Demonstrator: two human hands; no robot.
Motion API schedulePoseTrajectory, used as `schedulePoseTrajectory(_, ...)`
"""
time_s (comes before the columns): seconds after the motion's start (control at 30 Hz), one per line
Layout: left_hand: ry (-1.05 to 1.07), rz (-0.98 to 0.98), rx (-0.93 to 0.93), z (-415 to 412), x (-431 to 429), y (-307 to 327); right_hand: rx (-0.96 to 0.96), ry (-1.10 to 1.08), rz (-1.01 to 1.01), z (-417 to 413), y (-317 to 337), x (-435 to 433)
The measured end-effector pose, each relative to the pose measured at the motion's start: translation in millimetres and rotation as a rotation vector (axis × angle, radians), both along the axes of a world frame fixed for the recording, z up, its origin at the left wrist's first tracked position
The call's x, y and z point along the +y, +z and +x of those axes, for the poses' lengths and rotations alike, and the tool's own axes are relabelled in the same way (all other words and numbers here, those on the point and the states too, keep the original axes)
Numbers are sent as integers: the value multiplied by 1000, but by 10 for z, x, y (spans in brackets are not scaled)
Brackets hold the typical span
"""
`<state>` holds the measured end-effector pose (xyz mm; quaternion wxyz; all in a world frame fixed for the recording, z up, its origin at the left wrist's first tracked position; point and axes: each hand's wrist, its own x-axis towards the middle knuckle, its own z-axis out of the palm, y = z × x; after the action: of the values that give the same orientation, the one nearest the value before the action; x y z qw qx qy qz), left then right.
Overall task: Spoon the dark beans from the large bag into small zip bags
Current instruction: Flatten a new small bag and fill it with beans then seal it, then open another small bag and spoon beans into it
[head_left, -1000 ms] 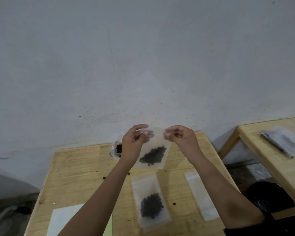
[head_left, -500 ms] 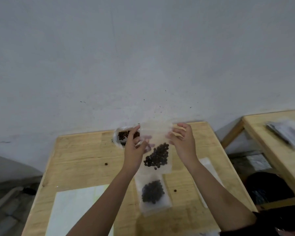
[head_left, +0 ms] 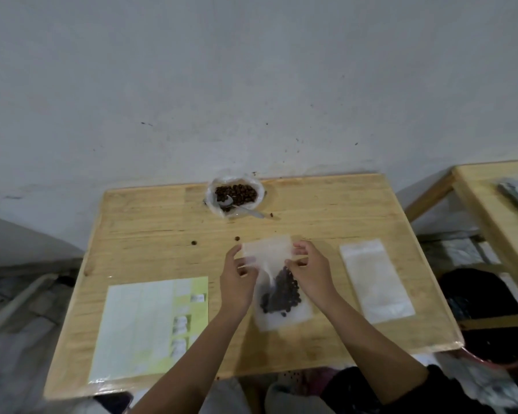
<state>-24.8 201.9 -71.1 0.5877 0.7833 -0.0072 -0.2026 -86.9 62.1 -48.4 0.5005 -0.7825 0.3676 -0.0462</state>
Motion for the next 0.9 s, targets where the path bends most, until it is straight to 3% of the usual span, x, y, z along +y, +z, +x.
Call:
schedulePoseTrajectory(0.33,-44,136,22,90,17,-86,94,101,-106,7,-168,66)
schedulePoseTrajectory(0.57,-202,308,-50,106,27,-106,117,144,-162,-22,-235,92)
schedulePoseTrajectory(0.73,-236,382,-232,138,-33,-42,95,125,-157,-80,-192,15)
schedulePoseTrajectory(0.9,-317,271,-381,39,-409,139,68,37,-208,-313,-85,-364)
